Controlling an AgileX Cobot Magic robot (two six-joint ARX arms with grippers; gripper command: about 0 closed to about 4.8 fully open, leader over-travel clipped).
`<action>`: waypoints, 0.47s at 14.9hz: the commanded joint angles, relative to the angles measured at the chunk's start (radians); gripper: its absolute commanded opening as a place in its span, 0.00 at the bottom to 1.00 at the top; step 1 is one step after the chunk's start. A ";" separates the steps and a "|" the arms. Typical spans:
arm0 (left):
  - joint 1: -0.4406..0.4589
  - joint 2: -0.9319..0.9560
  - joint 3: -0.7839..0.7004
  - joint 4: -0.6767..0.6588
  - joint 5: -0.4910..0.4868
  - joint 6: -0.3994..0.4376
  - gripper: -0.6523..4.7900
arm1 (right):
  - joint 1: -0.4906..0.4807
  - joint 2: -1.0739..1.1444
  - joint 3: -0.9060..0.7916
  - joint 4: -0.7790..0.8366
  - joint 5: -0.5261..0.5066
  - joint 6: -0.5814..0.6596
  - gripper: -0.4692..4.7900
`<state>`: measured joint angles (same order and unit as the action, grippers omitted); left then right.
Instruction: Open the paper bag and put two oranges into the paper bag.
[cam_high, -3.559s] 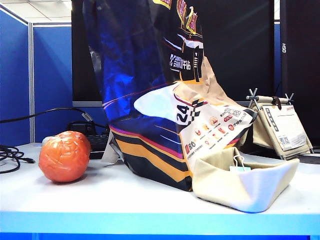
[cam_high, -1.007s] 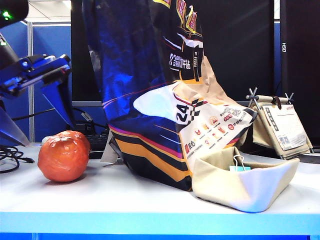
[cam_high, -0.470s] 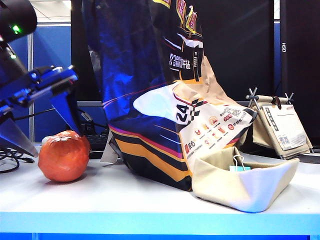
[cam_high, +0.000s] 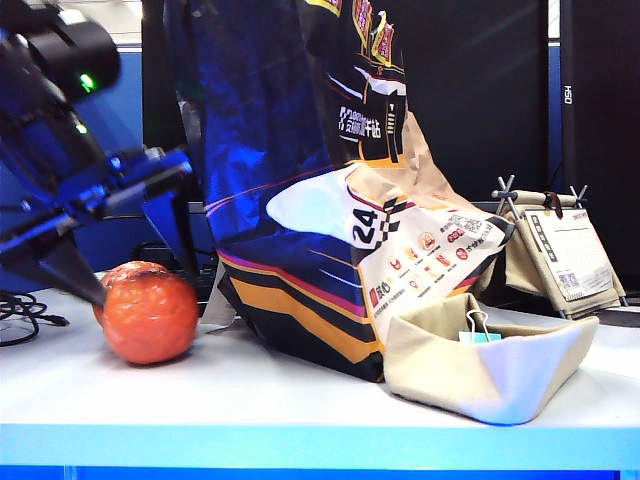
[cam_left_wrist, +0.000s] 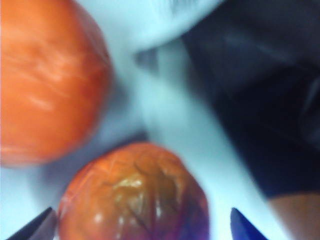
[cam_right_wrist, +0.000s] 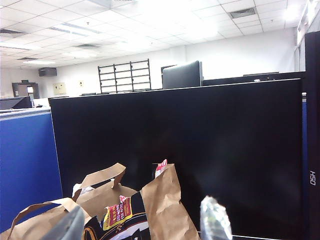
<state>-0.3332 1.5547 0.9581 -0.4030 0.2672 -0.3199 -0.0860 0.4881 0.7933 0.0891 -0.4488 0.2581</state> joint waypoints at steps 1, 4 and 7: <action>-0.044 0.033 0.025 -0.126 0.028 0.046 1.00 | 0.001 0.000 0.006 0.013 0.002 0.003 0.65; -0.059 0.033 0.026 -0.134 0.008 0.054 1.00 | 0.002 0.000 0.006 0.013 0.002 0.003 0.65; -0.058 0.034 0.026 -0.093 -0.072 0.058 1.00 | 0.002 0.000 0.006 0.012 -0.002 0.003 0.65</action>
<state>-0.3908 1.5921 0.9810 -0.5236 0.2115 -0.2653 -0.0860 0.4881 0.7937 0.0895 -0.4480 0.2581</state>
